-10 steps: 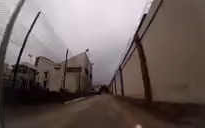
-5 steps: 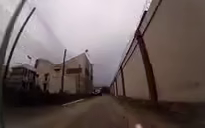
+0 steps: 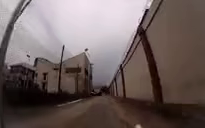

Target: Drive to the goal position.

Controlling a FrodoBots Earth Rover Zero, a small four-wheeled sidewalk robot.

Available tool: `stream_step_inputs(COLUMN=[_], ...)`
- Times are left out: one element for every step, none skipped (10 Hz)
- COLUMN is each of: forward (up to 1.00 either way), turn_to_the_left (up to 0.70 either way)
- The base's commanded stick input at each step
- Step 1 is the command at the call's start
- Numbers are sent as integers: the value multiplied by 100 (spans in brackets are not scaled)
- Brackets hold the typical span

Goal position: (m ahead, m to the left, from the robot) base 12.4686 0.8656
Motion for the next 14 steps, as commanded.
stream_step_inputs(forward=[84, 84, 84, 84, 84, 84, 84, 84, 84, 84, 84, 84, 84, 84], turn_to_the_left=[3, 3, 3, 3, 3, 3, 3, 3, 3, 3, 3, 3, 3, 3])
